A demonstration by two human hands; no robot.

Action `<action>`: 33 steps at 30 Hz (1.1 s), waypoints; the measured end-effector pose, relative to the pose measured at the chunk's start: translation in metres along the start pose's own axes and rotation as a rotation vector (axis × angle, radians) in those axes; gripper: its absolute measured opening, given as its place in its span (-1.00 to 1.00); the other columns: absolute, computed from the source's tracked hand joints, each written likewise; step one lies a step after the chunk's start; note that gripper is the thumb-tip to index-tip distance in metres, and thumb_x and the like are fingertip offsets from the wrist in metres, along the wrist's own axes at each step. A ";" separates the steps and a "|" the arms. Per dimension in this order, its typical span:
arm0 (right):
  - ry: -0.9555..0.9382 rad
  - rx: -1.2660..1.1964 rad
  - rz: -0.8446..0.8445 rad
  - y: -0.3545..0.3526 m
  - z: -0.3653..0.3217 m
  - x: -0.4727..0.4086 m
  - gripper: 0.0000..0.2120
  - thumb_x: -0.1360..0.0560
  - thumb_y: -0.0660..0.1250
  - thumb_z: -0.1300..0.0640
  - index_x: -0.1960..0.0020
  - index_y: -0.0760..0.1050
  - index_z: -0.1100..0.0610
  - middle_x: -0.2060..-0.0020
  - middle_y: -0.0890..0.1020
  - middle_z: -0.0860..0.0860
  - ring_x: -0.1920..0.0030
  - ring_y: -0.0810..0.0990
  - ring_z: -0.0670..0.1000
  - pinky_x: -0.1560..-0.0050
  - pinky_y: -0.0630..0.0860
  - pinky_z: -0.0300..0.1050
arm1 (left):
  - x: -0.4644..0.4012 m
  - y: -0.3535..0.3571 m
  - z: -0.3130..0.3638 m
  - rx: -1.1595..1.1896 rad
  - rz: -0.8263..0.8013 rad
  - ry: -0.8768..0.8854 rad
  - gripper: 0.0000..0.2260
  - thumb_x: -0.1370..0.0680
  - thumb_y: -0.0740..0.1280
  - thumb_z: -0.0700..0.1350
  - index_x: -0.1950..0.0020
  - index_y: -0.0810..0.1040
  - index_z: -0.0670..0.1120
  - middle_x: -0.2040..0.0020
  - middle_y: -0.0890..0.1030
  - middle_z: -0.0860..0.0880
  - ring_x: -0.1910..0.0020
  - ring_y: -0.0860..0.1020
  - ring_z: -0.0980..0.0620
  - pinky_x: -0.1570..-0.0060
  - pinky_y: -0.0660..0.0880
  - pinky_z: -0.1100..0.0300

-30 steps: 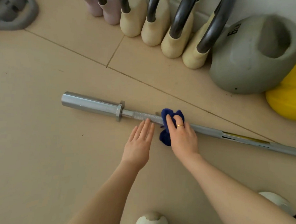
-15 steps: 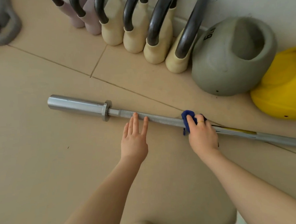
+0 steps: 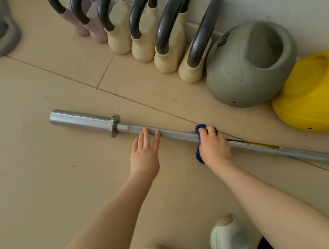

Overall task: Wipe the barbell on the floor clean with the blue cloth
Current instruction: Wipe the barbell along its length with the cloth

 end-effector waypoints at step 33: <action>0.184 -0.211 -0.109 -0.002 0.164 -0.006 -0.75 -0.53 0.19 0.12 -0.20 0.42 0.10 -0.15 0.43 0.11 -0.06 0.50 0.16 0.10 0.47 -0.08 | -0.002 -0.001 0.142 -0.061 -0.250 0.188 -0.36 -0.56 0.06 -0.28 -0.54 -0.22 -0.06 -0.55 -0.25 -0.05 -0.53 -0.21 -0.02 -0.50 -0.11 0.09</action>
Point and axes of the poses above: each hand's wrist, its own x-axis away from the middle knuckle, its own y-axis out of the palm, z = x × y, the point moved 6 cm from there along -x, towards the middle knuckle
